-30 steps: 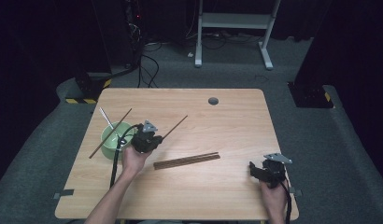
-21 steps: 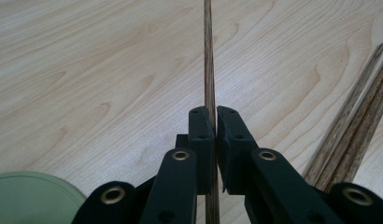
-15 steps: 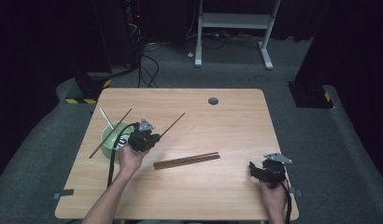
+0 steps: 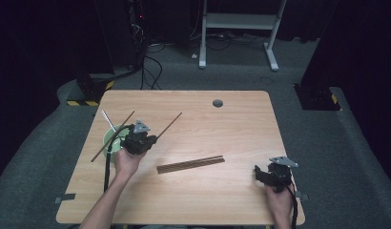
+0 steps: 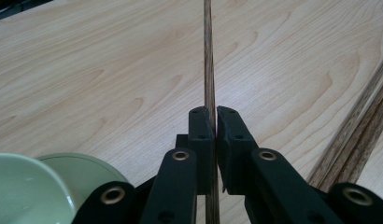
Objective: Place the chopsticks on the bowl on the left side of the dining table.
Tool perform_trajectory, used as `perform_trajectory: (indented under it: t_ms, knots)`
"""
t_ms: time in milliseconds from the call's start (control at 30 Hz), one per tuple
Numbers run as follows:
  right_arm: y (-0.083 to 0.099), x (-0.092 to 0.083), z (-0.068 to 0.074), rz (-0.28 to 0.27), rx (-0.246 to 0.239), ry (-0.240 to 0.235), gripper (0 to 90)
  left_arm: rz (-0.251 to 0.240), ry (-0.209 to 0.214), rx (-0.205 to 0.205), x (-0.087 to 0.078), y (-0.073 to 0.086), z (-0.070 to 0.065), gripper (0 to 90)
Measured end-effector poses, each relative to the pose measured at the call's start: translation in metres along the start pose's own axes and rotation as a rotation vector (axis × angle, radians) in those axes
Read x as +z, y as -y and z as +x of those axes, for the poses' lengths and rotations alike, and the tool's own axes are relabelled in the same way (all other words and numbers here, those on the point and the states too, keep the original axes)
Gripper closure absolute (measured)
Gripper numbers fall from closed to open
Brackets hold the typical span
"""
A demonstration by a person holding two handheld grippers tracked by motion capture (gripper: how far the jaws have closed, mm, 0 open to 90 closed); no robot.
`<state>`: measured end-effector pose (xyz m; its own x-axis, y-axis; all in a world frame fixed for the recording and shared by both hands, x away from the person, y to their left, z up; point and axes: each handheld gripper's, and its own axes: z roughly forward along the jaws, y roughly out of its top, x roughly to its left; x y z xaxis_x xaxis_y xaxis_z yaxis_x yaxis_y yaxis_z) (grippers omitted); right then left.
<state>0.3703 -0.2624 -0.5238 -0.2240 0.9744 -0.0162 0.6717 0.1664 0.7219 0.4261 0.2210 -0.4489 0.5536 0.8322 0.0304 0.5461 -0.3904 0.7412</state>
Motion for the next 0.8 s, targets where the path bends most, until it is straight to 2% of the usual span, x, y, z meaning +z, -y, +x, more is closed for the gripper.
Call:
perform_trajectory:
  t_ms: [267, 367, 800]
  knots:
    - [0.0, 0.0, 0.0, 0.0, 0.0, 0.0, 23.5, -0.006, -0.024, -0.003, -0.011, 0.002, 0.008, 84.5]
    - [0.0, 0.0, 0.0, 0.0, 0.0, 0.0, 23.5, -0.011, -0.031, -0.02, -0.015, 0.004, 0.012, 84.5]
    - [0.0, 0.0, 0.0, 0.0, 0.0, 0.0, 23.5, -0.01, -0.061, -0.045, -0.029, 0.013, 0.026, 84.5]
